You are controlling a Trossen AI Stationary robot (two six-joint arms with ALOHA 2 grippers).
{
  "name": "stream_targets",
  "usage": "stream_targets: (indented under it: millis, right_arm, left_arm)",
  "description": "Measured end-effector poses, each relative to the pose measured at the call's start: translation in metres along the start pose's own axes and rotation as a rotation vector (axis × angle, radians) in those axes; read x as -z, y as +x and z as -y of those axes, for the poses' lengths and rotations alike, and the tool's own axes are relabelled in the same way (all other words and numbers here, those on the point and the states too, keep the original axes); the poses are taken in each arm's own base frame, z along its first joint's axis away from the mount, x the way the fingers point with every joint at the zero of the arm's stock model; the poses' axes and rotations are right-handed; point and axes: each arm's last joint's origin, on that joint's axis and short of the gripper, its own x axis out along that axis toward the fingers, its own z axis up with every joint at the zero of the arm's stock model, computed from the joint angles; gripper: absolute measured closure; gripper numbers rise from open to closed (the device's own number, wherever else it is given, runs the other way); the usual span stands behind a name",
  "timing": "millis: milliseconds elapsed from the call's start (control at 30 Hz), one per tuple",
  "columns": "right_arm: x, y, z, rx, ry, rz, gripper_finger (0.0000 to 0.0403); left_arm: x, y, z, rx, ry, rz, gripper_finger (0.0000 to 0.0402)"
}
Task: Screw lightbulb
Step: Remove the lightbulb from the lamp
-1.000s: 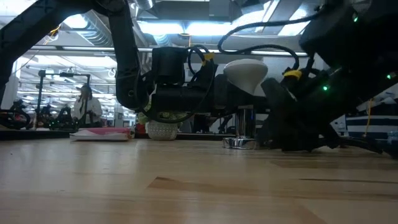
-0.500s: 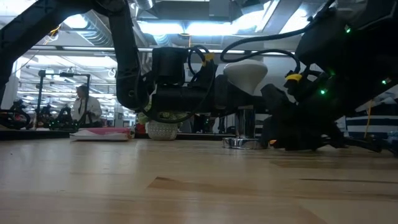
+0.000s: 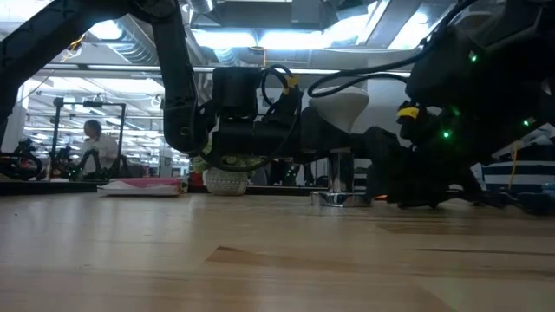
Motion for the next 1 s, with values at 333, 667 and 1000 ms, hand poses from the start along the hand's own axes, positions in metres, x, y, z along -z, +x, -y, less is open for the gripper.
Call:
stream_targets:
  millis: [333,667,1000]
  right_arm:
    - [-0.0006,0.0003,0.0013,0.013,-0.007,0.025,0.0215]
    - [-0.0018,0.0007,0.0055,0.053,-0.042,0.073,0.0215]
    - [-0.0035,0.0019,0.0059,0.063,-0.038,0.101,0.0215]
  left_arm:
    - [0.0,0.0,-0.0003,-0.011,0.003,0.001,0.0243]
    - [0.0003,-0.0001,0.0007,-0.004,-0.001,-0.001,0.0243]
    - [0.0004,0.0,0.0025,0.001,-0.001,-0.002,0.0243]
